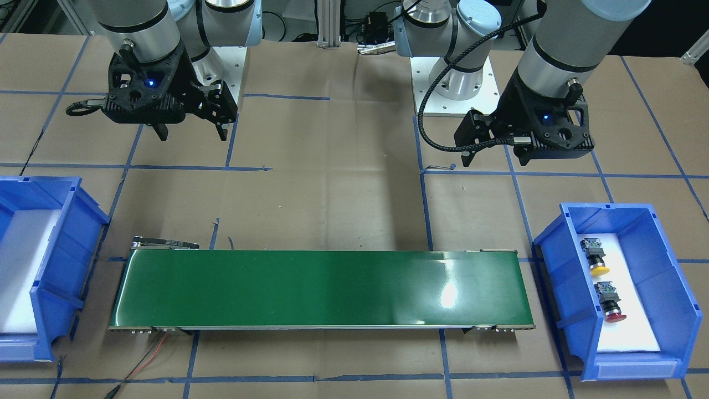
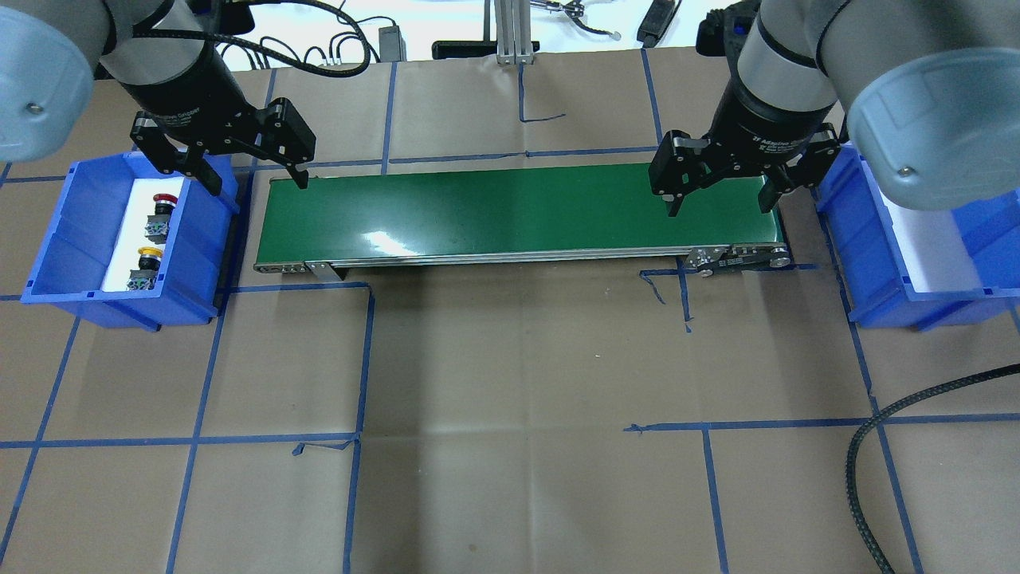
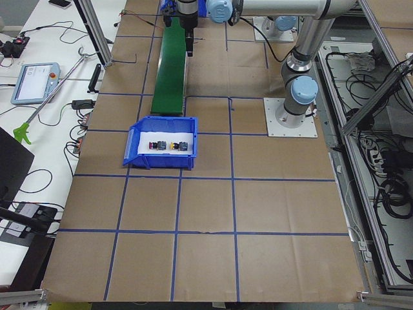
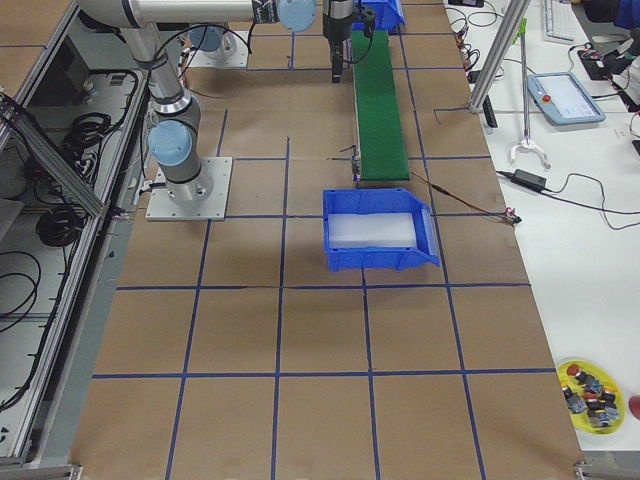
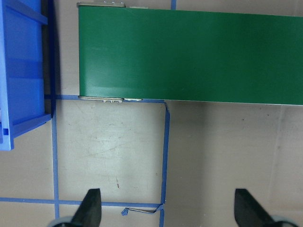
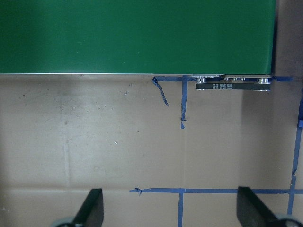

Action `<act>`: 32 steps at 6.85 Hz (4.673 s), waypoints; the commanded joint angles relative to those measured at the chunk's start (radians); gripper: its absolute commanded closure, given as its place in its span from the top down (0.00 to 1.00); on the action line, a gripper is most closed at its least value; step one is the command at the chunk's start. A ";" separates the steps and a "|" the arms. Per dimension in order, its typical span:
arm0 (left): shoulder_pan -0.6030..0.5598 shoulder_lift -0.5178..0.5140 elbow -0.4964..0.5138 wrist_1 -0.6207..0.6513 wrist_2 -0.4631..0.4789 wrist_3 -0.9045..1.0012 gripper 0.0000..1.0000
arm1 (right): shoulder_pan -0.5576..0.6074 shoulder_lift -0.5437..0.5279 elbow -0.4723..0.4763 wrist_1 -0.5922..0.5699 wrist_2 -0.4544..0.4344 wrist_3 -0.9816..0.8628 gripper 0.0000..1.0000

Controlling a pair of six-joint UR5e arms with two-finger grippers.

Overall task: Transport two buttons from left to right
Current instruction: 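Move the left gripper over the blue bin beside it, then lower the left gripper into the bin and grasp the yellow button, then lift the yellow button and carry it onto the green conveyor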

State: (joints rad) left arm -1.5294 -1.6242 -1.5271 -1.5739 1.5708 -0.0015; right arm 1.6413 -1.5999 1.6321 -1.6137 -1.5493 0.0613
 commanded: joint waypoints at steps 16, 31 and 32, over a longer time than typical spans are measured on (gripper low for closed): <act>0.532 -0.241 -0.021 0.224 -0.005 0.543 1.00 | 0.002 0.002 0.000 -0.002 0.003 0.000 1.00; 0.531 -0.321 -0.260 0.667 -0.015 0.554 0.06 | 0.002 0.003 0.002 -0.003 0.003 0.000 1.00; 0.531 -0.260 -0.240 0.600 -0.015 0.555 0.06 | 0.002 0.003 0.002 -0.003 0.003 0.000 1.00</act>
State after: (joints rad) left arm -0.9994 -1.9445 -1.7865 -0.9200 1.5629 0.5496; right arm 1.6429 -1.5969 1.6333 -1.6168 -1.5462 0.0614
